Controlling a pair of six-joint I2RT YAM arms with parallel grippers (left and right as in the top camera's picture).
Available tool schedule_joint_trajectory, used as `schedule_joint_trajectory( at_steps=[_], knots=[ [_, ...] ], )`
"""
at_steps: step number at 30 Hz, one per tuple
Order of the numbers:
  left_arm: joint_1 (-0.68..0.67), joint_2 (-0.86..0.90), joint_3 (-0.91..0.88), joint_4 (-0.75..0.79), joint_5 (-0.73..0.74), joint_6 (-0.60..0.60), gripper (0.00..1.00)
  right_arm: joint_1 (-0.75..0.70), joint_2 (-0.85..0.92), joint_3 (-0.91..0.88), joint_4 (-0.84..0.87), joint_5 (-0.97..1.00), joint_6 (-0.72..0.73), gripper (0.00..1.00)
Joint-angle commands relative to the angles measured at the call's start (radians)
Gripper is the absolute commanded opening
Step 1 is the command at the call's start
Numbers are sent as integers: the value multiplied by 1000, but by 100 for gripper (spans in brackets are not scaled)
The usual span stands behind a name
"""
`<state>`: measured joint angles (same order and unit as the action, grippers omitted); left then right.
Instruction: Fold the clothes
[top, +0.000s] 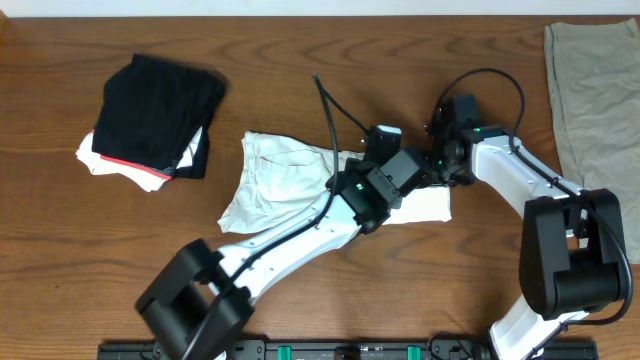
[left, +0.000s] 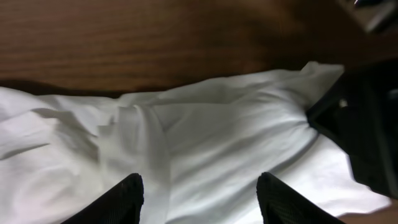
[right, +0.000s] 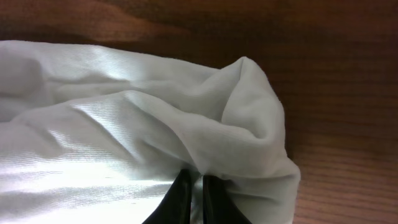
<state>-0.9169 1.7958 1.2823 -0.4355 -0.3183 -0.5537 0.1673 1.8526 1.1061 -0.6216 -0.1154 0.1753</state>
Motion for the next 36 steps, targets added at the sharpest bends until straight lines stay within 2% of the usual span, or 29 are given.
schedule_joint_trajectory(
  at_steps=[1,8,22,26,29,36],
  knots=[
    [9,64,2,17,5,-4,61,-17,46,-9,-6,48,3,9],
    [53,116,2,23,-67,-4,61,-17,46,-9,-5,48,3,9],
    [107,190,-6,24,-72,14,61,-17,46,-9,-2,48,3,9],
    [118,190,-6,21,-103,54,59,-17,46,-9,-2,48,3,9],
    [131,188,-6,13,-107,75,54,-17,46,-9,-1,48,3,9],
    [166,154,-6,-4,-151,91,53,-17,46,-9,1,48,3,9]
  ],
)
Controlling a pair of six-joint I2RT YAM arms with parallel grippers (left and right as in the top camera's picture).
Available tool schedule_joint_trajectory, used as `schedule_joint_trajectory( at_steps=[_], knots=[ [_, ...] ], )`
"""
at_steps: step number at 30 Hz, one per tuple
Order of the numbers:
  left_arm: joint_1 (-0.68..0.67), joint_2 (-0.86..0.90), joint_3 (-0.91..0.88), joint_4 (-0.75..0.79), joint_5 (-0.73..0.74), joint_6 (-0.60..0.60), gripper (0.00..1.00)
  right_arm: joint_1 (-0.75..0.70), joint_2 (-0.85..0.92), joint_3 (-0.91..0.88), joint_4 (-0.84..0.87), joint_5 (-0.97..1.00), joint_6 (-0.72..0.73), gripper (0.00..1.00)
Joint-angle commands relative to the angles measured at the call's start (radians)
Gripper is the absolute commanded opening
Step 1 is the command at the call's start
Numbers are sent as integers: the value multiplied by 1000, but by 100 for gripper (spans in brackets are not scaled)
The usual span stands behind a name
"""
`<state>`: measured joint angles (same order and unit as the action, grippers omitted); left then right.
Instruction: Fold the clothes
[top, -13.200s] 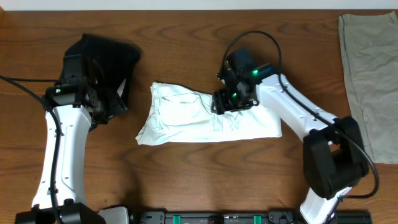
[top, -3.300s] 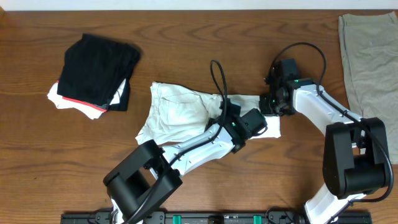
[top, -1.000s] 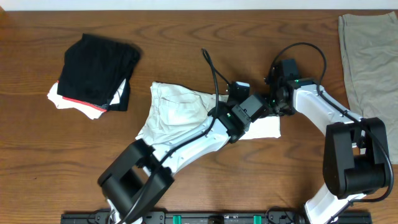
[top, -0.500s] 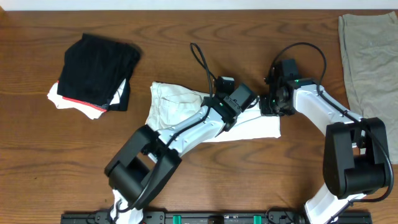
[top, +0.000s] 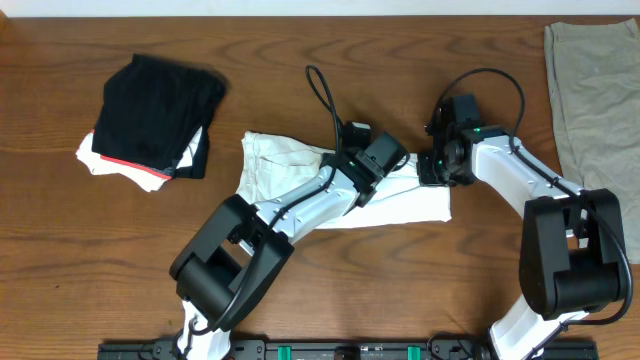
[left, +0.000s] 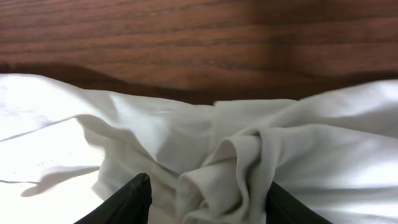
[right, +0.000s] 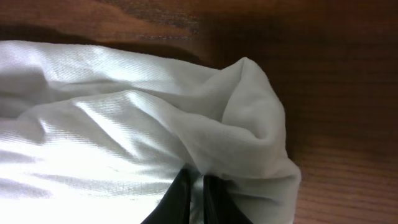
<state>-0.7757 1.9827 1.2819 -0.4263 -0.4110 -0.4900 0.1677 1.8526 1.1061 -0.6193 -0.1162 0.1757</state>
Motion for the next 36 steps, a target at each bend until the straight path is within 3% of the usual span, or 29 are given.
schedule_joint_trajectory(
  at_steps=[1,7,21,36],
  knots=[
    [31,-36,-6,-16,-58,31,52,-17,46,-9,-1,49,2,9],
    [70,-37,-6,-65,-57,34,24,-17,46,-9,-1,49,2,9],
    [130,-37,-26,-108,-57,34,23,-21,46,-9,-2,49,2,9],
    [143,-37,-26,-154,63,34,19,-27,46,-9,-5,49,2,8]
  ],
)
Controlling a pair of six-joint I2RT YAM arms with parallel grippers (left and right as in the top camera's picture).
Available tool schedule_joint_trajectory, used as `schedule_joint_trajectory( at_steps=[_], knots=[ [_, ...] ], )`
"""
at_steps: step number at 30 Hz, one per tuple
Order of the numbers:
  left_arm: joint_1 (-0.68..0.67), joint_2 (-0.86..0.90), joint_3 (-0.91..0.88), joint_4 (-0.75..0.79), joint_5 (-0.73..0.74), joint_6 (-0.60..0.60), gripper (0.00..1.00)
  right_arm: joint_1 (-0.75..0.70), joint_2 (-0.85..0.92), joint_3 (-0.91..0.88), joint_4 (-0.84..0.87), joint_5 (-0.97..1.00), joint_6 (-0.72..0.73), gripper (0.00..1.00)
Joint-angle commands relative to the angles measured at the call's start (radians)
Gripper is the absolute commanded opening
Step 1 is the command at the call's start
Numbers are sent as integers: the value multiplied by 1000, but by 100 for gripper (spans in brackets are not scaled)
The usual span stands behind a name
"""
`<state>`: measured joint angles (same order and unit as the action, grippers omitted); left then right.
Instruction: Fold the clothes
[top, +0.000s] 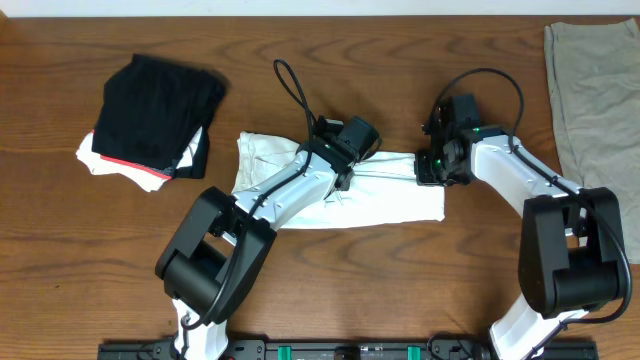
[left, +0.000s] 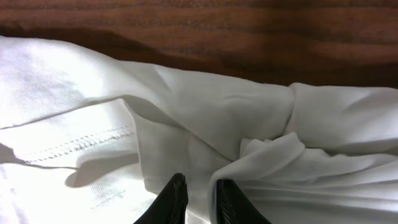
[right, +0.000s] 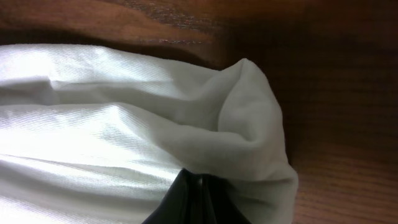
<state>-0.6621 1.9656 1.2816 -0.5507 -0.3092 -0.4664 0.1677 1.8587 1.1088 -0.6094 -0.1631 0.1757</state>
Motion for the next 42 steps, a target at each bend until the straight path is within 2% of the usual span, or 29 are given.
schedule_joint_trajectory(
  at_steps=[1,6,18,26,32,34,36,38,39,42],
  knots=[
    [29,-21,-26,-34,-39,10,19,-27,40,-11,-14,96,2,8],
    [51,-37,-26,-63,-39,9,6,-27,40,-11,-14,96,2,8],
    [102,-165,-26,-128,-39,10,7,-27,40,-11,-14,96,3,8],
    [103,-171,-26,-204,-37,-12,7,-27,40,-11,-14,95,3,8],
    [87,-218,-26,-204,222,-17,6,-27,40,-11,-14,95,3,9],
    [65,-235,-26,-205,250,-17,6,-27,40,-11,-14,95,3,9],
    [35,-245,-26,-217,249,-16,9,-27,40,-11,-15,95,3,9],
    [7,-247,-26,-234,249,-17,17,-27,40,-11,-15,95,3,10],
    [-8,-247,-26,-245,250,-19,25,-27,40,-11,-14,95,3,9],
    [-56,-247,-34,-265,250,-28,40,-27,40,-11,-14,95,3,11]
  ],
)
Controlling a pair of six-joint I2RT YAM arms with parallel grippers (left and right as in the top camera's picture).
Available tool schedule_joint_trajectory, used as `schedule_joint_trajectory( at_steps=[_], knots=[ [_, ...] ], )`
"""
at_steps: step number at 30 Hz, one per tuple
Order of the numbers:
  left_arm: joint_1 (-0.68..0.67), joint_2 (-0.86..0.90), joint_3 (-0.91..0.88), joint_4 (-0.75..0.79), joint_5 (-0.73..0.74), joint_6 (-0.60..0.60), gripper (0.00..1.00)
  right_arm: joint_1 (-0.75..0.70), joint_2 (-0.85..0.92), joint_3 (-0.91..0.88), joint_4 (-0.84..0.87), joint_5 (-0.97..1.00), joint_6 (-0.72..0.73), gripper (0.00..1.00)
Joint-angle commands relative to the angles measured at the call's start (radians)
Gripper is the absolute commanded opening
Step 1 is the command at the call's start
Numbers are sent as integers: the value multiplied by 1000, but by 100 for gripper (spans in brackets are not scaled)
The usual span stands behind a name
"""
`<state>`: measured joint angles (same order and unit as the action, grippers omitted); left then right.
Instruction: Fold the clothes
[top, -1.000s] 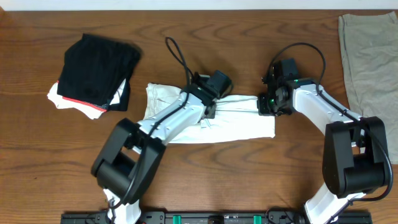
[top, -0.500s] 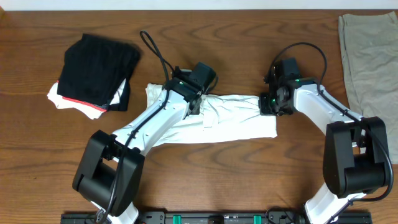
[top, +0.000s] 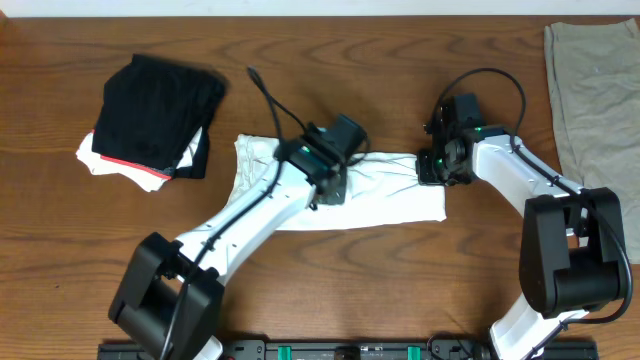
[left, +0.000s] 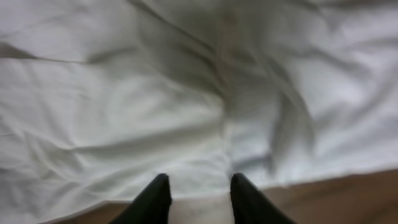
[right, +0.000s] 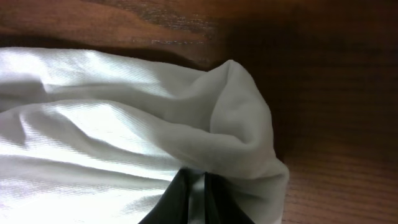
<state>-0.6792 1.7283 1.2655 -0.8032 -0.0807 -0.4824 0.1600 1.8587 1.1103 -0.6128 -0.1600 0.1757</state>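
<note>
A white garment (top: 390, 200) lies spread across the middle of the wooden table. My left gripper (top: 328, 190) hangs over its middle. In the left wrist view the left gripper (left: 198, 199) is open, its dark fingers (left: 155, 196) apart above the crumpled white cloth (left: 155, 106) near the garment's edge; the picture is blurred. My right gripper (top: 428, 168) is at the garment's far right corner. In the right wrist view the right gripper (right: 196, 193) is shut on a bunched fold of the white garment (right: 124, 130).
A folded black garment (top: 155, 120) sits on a small pile of white and red clothes at the far left. A grey-green cloth (top: 590, 90) lies at the far right edge. Bare table (top: 400, 60) surrounds the white garment.
My left gripper was pinched on a fold at the garment's far edge; now it is open and further toward the garment's near side. The right gripper still holds the right corner.
My left gripper first stood open over the garment beside the right gripper. Then it was open at a bunched fold on the far edge, then shut on that fold further left. Now it is open again and the garment lies wider and flatter. The right gripper kept hold of its corner throughout.
</note>
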Motion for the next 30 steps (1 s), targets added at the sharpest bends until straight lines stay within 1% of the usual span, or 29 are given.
schedule_joint_trajectory(
  at_steps=[1,3,7,11,14,18,21,27,30],
  knots=[
    [-54,-10,-24,-11,21,-13,42,-19,40,-13,-8,92,3,11],
    [-84,-10,-39,-2,21,-34,45,-19,40,-13,-8,92,3,12],
    [-135,-9,-82,48,16,-58,45,-19,40,-13,-8,92,3,12],
    [-158,-9,-121,117,9,-74,47,-19,40,-13,-8,92,3,12],
    [-159,-9,-151,172,-7,-74,50,-19,40,-13,-8,92,3,12],
    [-159,-9,-186,231,-89,-77,52,-19,40,-13,-8,92,3,12],
    [-159,-8,-207,272,-117,-76,55,-19,40,-13,-8,91,3,12],
    [-159,13,-223,332,-119,-77,55,-19,40,-13,-8,91,3,12],
    [-159,32,-223,349,-146,-77,54,-19,40,-13,-8,88,3,12]
  ],
)
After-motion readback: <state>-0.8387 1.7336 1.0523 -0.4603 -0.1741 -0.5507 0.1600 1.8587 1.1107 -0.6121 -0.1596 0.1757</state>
